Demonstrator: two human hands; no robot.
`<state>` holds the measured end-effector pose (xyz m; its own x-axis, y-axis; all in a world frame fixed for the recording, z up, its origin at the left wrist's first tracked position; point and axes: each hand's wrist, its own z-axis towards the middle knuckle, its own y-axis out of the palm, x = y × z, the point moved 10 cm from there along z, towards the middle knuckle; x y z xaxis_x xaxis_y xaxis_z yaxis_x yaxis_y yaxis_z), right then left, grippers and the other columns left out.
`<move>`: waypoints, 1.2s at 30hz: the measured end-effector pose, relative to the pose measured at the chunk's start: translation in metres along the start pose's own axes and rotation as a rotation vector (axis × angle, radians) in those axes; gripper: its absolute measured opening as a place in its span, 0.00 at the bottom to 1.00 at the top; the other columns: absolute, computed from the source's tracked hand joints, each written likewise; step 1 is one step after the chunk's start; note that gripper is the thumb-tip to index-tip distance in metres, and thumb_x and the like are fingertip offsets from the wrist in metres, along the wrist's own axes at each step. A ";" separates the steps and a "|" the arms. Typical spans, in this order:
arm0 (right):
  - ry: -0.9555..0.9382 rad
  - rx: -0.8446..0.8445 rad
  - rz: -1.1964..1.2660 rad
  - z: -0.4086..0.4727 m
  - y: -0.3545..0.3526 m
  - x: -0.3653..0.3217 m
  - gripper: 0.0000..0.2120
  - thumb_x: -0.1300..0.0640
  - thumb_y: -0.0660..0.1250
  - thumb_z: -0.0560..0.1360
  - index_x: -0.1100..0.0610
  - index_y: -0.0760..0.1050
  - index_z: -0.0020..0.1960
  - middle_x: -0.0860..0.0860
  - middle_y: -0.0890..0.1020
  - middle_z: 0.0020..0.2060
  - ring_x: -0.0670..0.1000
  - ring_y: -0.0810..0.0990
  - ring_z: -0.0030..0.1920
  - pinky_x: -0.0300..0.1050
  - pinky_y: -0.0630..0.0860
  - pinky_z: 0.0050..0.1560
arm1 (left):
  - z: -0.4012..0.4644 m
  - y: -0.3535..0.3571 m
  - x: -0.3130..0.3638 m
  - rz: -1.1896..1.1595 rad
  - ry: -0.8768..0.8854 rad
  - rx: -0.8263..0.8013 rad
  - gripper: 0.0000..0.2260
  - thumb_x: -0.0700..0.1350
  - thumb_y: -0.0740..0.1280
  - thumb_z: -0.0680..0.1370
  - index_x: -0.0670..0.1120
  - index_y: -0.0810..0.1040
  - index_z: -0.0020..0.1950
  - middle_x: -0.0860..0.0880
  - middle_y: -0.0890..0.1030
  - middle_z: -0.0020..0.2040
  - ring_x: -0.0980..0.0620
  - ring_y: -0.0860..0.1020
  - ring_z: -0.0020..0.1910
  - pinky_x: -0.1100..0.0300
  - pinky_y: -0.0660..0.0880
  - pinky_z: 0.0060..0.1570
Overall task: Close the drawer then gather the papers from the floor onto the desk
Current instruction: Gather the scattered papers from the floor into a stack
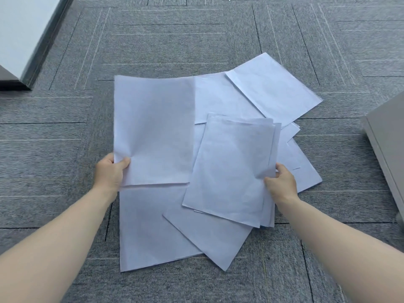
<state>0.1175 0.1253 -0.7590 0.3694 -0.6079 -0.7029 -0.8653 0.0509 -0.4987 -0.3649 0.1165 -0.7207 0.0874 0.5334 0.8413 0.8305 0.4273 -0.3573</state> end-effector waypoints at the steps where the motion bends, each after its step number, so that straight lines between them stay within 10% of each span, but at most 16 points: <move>1: -0.008 -0.013 0.031 0.001 0.001 -0.002 0.18 0.68 0.61 0.71 0.48 0.75 0.52 0.46 0.82 0.41 0.56 0.83 0.46 0.52 0.79 0.49 | -0.005 0.012 -0.002 0.021 0.005 -0.032 0.08 0.36 0.67 0.76 0.48 0.78 0.43 0.46 0.81 0.47 0.52 0.79 0.40 0.62 0.74 0.37; 5: 0.034 -0.092 0.199 -0.001 0.014 -0.004 0.04 0.60 0.65 0.73 0.54 0.78 0.46 0.57 0.84 0.45 0.55 0.80 0.44 0.48 0.75 0.45 | -0.032 0.063 -0.013 0.138 0.011 -0.167 0.04 0.36 0.67 0.76 0.43 0.79 0.49 0.48 0.81 0.42 0.51 0.78 0.40 0.64 0.74 0.36; 7: 0.078 -0.166 0.267 -0.003 0.025 0.000 0.13 0.48 0.68 0.71 0.57 0.77 0.47 0.65 0.81 0.53 0.52 0.77 0.44 0.46 0.70 0.42 | -0.045 0.085 -0.020 0.168 -0.009 -0.225 0.03 0.39 0.68 0.75 0.41 0.79 0.47 0.45 0.81 0.42 0.49 0.76 0.41 0.60 0.72 0.38; 9: 0.094 -0.232 0.290 -0.007 0.035 -0.002 0.20 0.43 0.70 0.71 0.60 0.76 0.50 0.47 0.76 0.44 0.50 0.76 0.41 0.43 0.67 0.38 | -0.060 0.104 -0.022 0.191 -0.008 -0.261 0.05 0.44 0.68 0.69 0.43 0.79 0.42 0.46 0.80 0.40 0.50 0.75 0.39 0.60 0.71 0.36; 12: 0.073 -0.301 0.367 -0.012 0.047 -0.010 0.02 0.59 0.70 0.75 0.55 0.78 0.48 0.49 0.84 0.40 0.47 0.83 0.36 0.38 0.76 0.32 | -0.085 0.135 -0.024 0.224 0.036 -0.353 0.03 0.42 0.68 0.73 0.45 0.78 0.46 0.47 0.81 0.42 0.49 0.77 0.41 0.63 0.73 0.37; 15: 0.062 -0.257 0.317 -0.012 0.050 -0.008 0.12 0.71 0.68 0.73 0.55 0.78 0.46 0.56 0.84 0.46 0.55 0.82 0.41 0.48 0.80 0.44 | -0.096 0.152 -0.039 0.309 0.047 -0.429 0.03 0.43 0.66 0.77 0.44 0.78 0.46 0.47 0.81 0.42 0.46 0.79 0.42 0.55 0.75 0.44; 27: 0.182 -0.119 0.265 0.007 -0.004 0.028 0.10 0.68 0.68 0.74 0.54 0.77 0.44 0.57 0.83 0.47 0.61 0.82 0.48 0.60 0.78 0.57 | -0.033 -0.012 -0.051 0.773 -0.239 0.288 0.31 0.51 0.72 0.71 0.36 0.67 0.68 0.36 0.66 0.69 0.36 0.64 0.69 0.43 0.65 0.63; 32: 0.187 -0.083 0.216 0.007 -0.014 0.033 0.10 0.67 0.68 0.73 0.53 0.78 0.46 0.58 0.84 0.51 0.62 0.82 0.52 0.62 0.77 0.58 | -0.023 -0.026 -0.073 0.673 -0.338 0.260 0.27 0.49 0.74 0.68 0.35 0.74 0.61 0.33 0.73 0.64 0.34 0.69 0.65 0.47 0.70 0.58; 36: 0.176 -0.052 0.202 0.002 -0.020 0.027 0.10 0.68 0.67 0.74 0.54 0.78 0.49 0.58 0.83 0.50 0.62 0.82 0.51 0.62 0.78 0.57 | -0.024 -0.013 -0.078 0.506 -0.312 0.137 0.06 0.45 0.74 0.68 0.45 0.80 0.36 0.41 0.82 0.45 0.40 0.79 0.49 0.54 0.75 0.46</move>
<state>0.1452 0.1096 -0.7696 0.1266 -0.7183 -0.6841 -0.9333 0.1474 -0.3275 -0.3695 0.0520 -0.7717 0.2701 0.8747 0.4024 0.6481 0.1439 -0.7479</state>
